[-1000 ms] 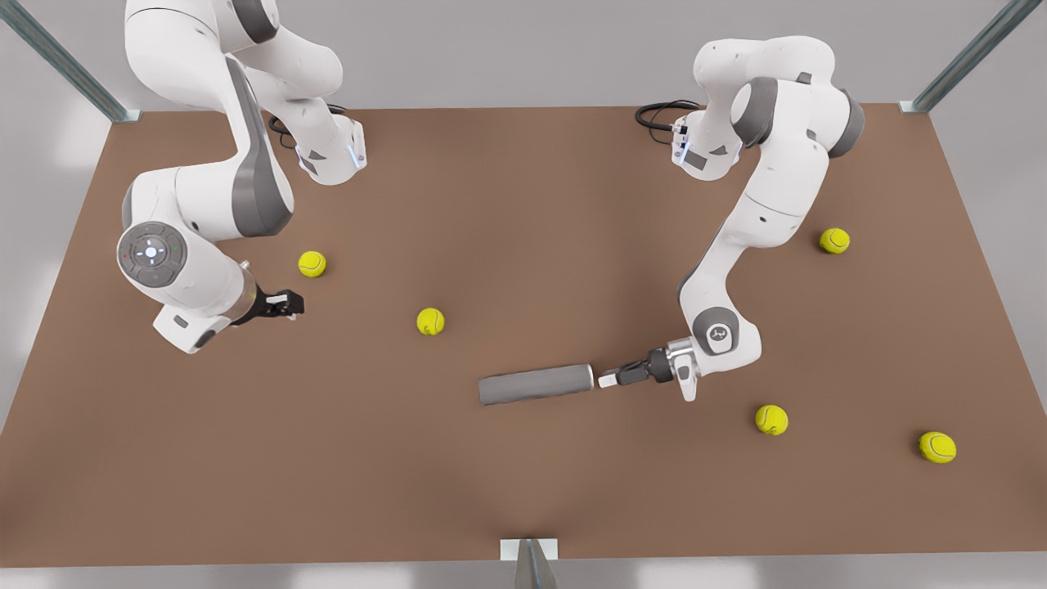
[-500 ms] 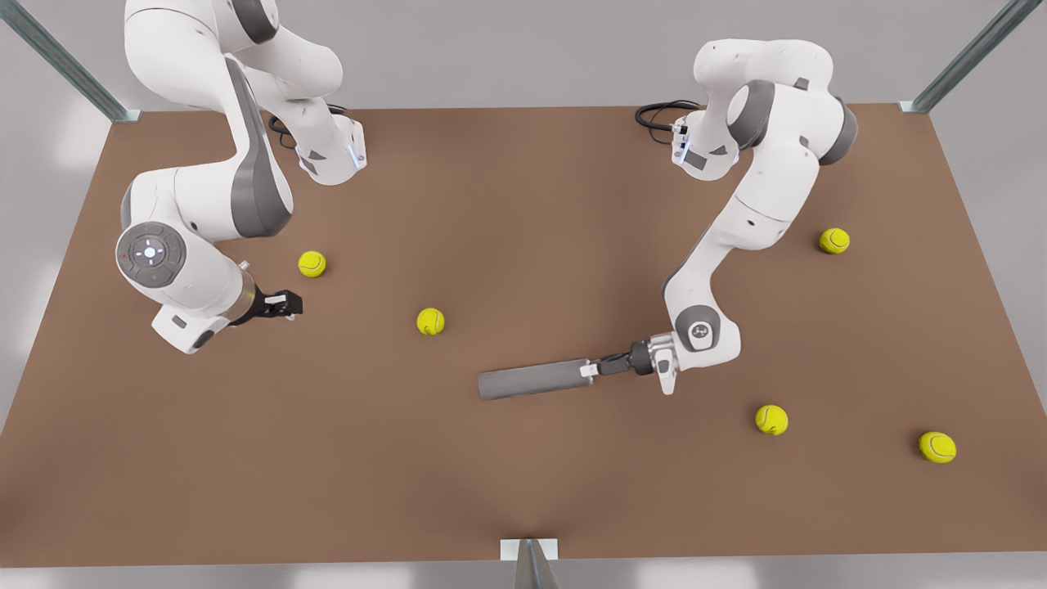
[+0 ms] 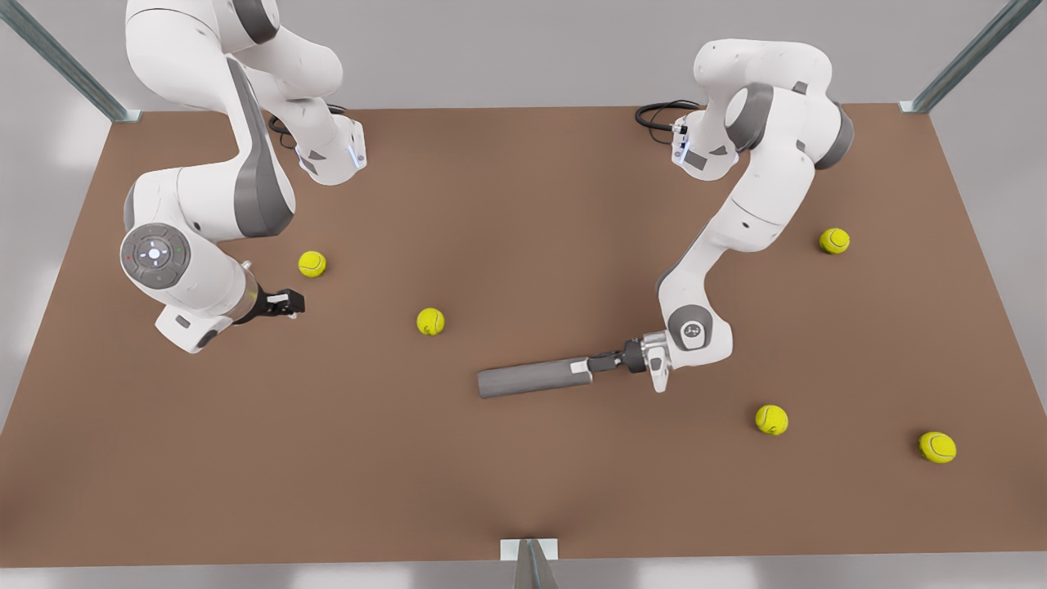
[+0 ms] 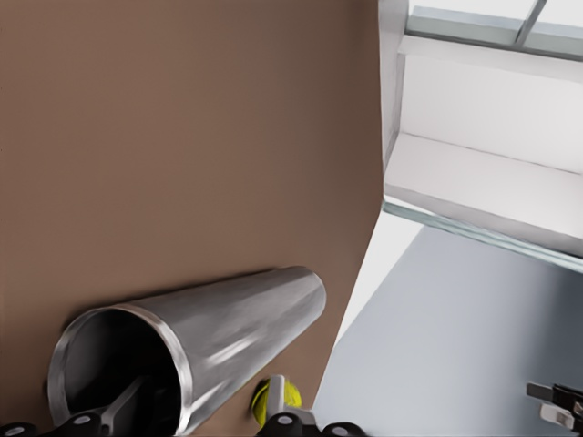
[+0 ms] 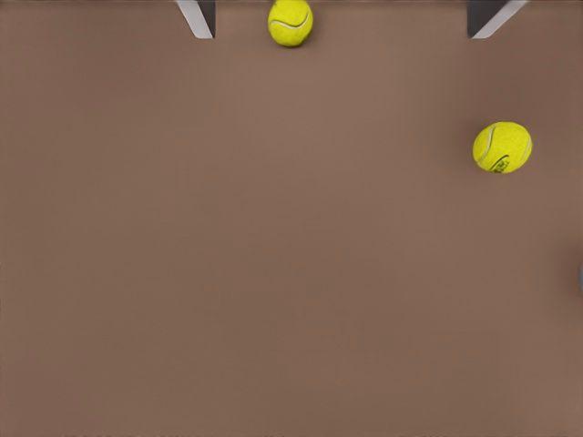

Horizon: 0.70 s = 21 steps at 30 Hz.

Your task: Put the tennis tube upright

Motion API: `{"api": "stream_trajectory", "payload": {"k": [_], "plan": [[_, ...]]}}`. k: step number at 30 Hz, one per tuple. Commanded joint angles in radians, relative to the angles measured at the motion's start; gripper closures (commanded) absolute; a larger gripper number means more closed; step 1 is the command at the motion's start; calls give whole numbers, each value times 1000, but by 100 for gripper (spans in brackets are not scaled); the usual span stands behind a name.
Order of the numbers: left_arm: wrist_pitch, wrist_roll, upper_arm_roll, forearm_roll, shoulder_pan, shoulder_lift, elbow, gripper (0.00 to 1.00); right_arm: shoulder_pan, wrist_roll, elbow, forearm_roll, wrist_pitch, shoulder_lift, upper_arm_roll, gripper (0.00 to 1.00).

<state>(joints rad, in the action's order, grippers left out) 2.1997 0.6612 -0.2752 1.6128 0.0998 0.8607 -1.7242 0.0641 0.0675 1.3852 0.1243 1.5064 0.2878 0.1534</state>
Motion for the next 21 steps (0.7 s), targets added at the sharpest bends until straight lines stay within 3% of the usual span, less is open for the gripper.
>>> {"api": "stream_trajectory", "payload": {"k": [1, 21], "plan": [[0, 0, -1, -1, 3, 1, 0, 42, 0, 0, 0, 0, 0, 1, 0, 0], [0, -14, -7, 9, 21, 4, 3, 61, 2, 0, 0, 0, -3, 1, 0, 0]]}}
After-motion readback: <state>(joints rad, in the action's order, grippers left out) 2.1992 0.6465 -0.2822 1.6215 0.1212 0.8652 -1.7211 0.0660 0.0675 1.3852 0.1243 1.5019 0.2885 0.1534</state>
